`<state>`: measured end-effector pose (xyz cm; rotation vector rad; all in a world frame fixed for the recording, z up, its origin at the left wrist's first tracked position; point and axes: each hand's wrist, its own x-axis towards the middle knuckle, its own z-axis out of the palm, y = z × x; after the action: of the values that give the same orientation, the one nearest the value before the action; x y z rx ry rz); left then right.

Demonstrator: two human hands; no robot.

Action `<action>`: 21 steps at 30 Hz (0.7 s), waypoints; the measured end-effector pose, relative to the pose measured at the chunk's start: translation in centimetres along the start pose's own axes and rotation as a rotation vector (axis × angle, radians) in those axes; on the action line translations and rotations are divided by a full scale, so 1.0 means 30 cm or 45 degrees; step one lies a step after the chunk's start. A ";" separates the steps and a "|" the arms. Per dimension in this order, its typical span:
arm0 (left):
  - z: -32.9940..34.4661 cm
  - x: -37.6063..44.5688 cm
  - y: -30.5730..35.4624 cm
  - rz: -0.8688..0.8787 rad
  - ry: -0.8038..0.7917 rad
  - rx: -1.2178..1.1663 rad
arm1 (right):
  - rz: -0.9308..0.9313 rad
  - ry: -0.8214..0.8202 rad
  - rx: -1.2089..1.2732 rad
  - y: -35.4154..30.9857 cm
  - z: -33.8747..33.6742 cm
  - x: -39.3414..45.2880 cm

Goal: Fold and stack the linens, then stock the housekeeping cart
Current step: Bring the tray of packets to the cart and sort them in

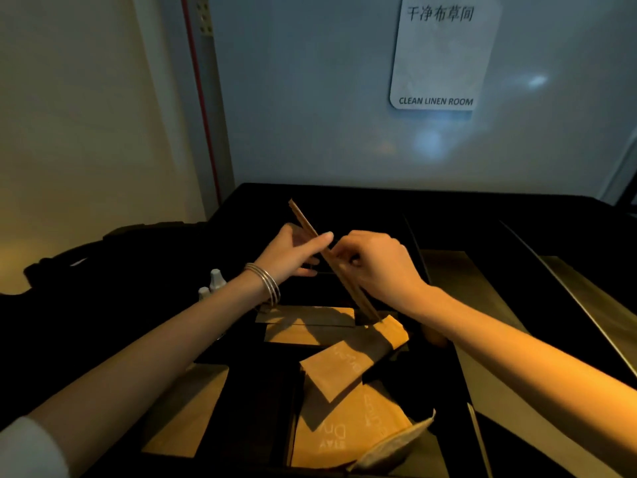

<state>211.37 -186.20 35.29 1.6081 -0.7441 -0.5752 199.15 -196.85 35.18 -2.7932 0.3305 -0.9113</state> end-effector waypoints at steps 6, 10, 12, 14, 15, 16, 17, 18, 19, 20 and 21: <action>-0.008 -0.001 -0.039 0.012 0.114 -0.255 | -0.114 -0.129 0.058 -0.008 0.032 -0.006; -0.056 -0.012 -0.037 -0.070 0.066 -0.431 | 0.008 -0.108 0.309 0.041 0.014 0.011; -0.060 -0.020 -0.033 -0.043 0.035 -0.452 | 0.170 -0.196 0.504 0.044 0.014 0.016; -0.055 -0.029 -0.033 0.008 0.034 -0.405 | 0.340 -0.377 0.705 0.039 0.023 0.016; -0.051 -0.032 -0.034 0.030 0.047 -0.383 | 0.386 -0.445 0.762 0.039 0.028 0.015; -0.050 -0.036 -0.035 0.046 0.059 -0.370 | 0.406 -0.476 0.792 0.042 0.030 0.013; -0.049 -0.038 -0.035 0.058 0.067 -0.370 | 0.417 -0.479 0.809 0.045 0.032 0.010; -0.050 -0.038 -0.038 0.069 0.077 -0.378 | 0.422 -0.466 0.812 0.048 0.033 0.006; -0.051 -0.037 -0.039 0.076 0.078 -0.391 | 0.425 -0.448 0.812 0.050 0.036 0.003; -0.053 -0.038 -0.042 0.072 0.071 -0.395 | 0.433 -0.425 0.823 0.051 0.041 -0.001; -0.050 -0.042 -0.044 0.052 0.052 -0.392 | 0.452 -0.394 0.850 0.052 0.045 -0.003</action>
<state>211.82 -184.15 34.20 1.3137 -0.6236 -0.5942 199.65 -198.18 33.67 -2.1174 0.3720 -0.3948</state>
